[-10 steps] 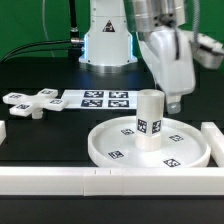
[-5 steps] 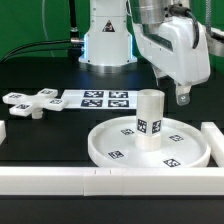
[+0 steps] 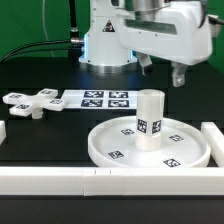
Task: Assemble round table
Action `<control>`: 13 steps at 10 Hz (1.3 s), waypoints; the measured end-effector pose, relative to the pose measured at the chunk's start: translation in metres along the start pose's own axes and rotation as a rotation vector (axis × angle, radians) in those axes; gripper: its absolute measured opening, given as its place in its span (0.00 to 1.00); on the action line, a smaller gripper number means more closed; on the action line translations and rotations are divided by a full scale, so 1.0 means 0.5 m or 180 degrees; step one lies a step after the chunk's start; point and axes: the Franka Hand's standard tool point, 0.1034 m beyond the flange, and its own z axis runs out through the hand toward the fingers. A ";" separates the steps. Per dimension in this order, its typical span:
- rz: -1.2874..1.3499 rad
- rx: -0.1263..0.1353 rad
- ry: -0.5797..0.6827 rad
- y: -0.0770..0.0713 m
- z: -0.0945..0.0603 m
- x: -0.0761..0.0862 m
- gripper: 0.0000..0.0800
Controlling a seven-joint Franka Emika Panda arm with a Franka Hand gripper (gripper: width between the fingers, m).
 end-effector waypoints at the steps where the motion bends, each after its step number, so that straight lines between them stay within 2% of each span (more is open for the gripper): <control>1: 0.0030 -0.0001 -0.0003 -0.004 0.003 -0.002 0.81; 4: -0.0722 -0.0008 -0.0001 -0.006 0.006 -0.002 0.81; 6: -0.1749 -0.0199 0.0065 -0.002 0.008 0.002 0.81; 11: -0.2996 -0.0220 0.0030 0.004 0.007 0.014 0.81; 12: -0.3539 -0.0264 0.0026 0.024 0.007 0.041 0.81; 13: -0.3735 -0.0275 0.0028 0.052 0.001 0.082 0.81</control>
Offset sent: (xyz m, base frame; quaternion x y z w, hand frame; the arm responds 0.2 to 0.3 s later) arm 0.0000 0.0000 0.0000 0.0000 0.0000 -0.1938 0.9810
